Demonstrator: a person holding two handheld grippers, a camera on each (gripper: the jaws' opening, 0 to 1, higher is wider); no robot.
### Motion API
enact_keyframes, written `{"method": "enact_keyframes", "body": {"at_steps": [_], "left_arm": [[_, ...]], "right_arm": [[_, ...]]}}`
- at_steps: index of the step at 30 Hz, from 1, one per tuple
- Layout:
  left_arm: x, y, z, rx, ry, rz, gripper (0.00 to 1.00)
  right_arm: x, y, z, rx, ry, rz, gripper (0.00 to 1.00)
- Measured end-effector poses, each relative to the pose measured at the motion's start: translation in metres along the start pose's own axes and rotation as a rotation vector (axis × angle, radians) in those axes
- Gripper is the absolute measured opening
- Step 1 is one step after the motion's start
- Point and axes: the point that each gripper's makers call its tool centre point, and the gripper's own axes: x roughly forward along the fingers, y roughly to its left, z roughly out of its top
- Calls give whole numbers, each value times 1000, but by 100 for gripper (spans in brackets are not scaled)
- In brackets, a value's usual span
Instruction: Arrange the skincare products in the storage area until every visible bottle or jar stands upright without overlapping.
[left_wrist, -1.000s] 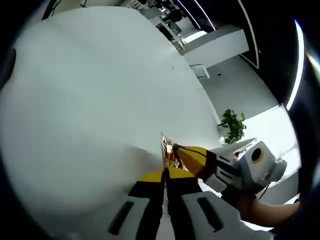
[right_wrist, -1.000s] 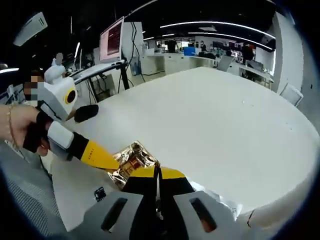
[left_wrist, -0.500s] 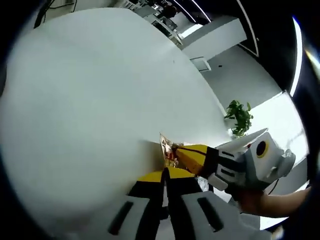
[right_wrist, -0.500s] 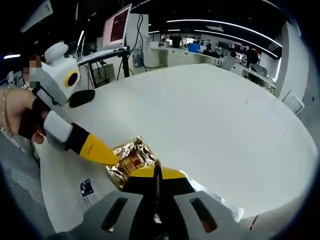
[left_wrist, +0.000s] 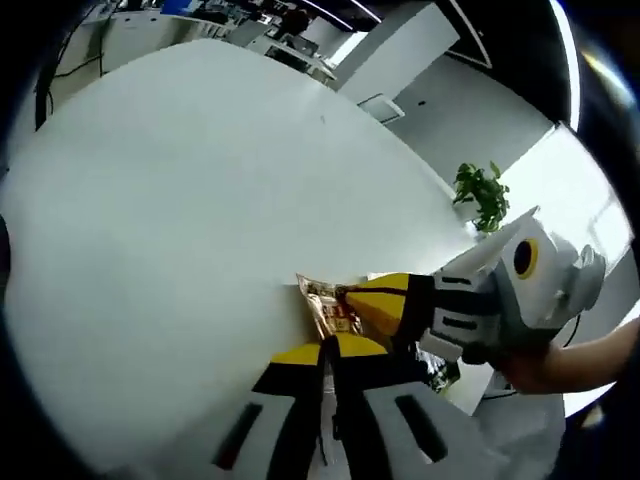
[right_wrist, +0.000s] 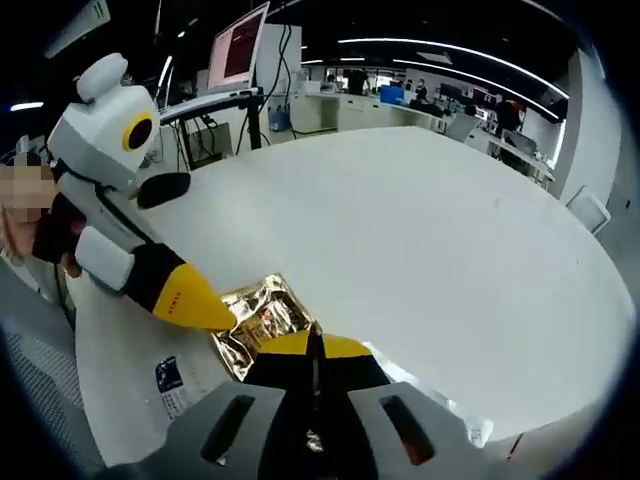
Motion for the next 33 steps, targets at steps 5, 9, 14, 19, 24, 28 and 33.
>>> {"method": "enact_keyframes", "body": {"at_steps": [5,9,14,19,24,28,33], "left_arm": [[-4,3,-1,203,44,70,4],[-7,-1,7,388,27,105,13],[5,-23,17,633,-1,60,22],[24,-19,21,775,41,79,23],[29,-11,16,800,61,82,25],[28,-10,15,796,68,92,25],[27,-9,15,777,58,109,24]], "right_arm": [[1,-4,0,2,-12,-21,1],[1,-4,0,-9,-17,-15,1],[2,-4,-1,-28,-18,-5,1],[2,-4,-1,-34,-18,-3,1],[1,-4,0,-60,-13,-1,2],[1,-5,1,-58,-22,11,3],[-4,-6,5,-107,-42,-21,6]]}}
